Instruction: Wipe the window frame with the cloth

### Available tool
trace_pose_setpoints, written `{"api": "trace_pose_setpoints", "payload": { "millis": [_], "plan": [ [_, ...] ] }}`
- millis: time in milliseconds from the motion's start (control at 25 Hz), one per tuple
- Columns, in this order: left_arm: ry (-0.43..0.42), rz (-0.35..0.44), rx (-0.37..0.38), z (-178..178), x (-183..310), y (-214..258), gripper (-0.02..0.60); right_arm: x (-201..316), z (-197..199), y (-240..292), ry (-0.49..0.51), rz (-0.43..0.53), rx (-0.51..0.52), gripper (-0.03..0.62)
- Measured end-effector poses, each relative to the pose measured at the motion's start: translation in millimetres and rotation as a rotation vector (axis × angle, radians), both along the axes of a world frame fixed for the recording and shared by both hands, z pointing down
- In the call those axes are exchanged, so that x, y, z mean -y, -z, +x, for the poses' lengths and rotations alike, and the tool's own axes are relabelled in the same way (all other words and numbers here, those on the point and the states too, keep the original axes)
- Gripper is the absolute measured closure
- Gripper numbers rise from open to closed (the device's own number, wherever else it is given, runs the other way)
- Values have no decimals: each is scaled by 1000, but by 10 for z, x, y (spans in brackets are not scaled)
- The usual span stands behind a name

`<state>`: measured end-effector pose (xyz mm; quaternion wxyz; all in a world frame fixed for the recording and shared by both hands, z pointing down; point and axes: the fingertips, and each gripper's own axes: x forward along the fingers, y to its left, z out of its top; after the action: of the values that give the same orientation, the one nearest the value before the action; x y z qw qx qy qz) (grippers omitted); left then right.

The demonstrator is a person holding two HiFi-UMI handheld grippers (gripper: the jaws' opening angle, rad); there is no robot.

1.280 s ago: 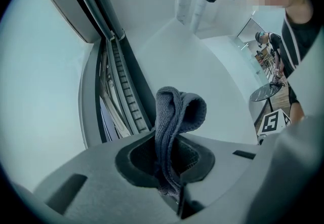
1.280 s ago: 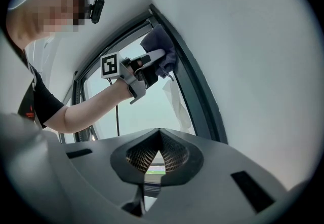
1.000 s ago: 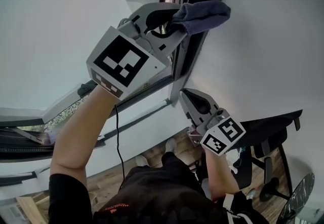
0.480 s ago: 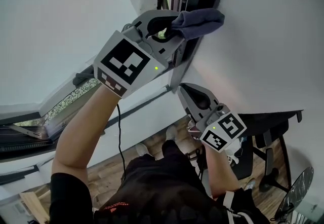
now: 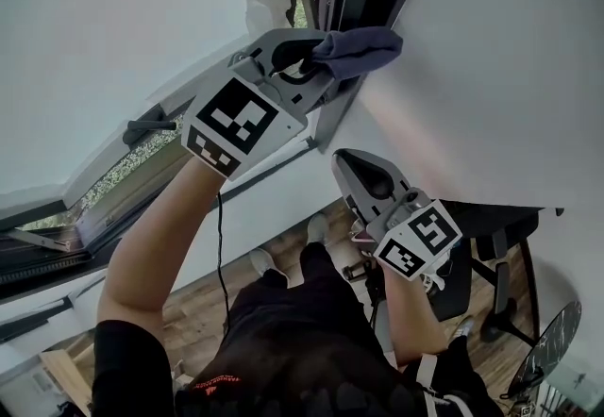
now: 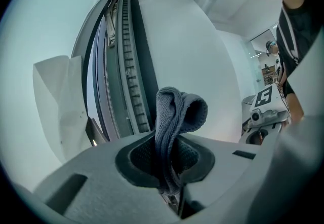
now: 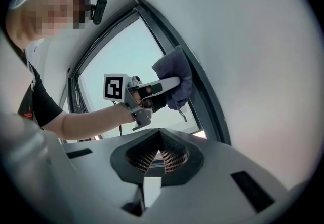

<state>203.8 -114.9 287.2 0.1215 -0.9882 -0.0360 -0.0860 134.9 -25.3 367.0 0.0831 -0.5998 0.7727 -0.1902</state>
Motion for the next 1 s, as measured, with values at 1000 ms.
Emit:
{"api": "trace_pose_setpoints", "payload": {
  "millis": [1000],
  "plan": [
    [32, -109, 141, 64, -35, -1300, 523, -118, 63, -742, 19, -140, 43, 594]
  ]
}}
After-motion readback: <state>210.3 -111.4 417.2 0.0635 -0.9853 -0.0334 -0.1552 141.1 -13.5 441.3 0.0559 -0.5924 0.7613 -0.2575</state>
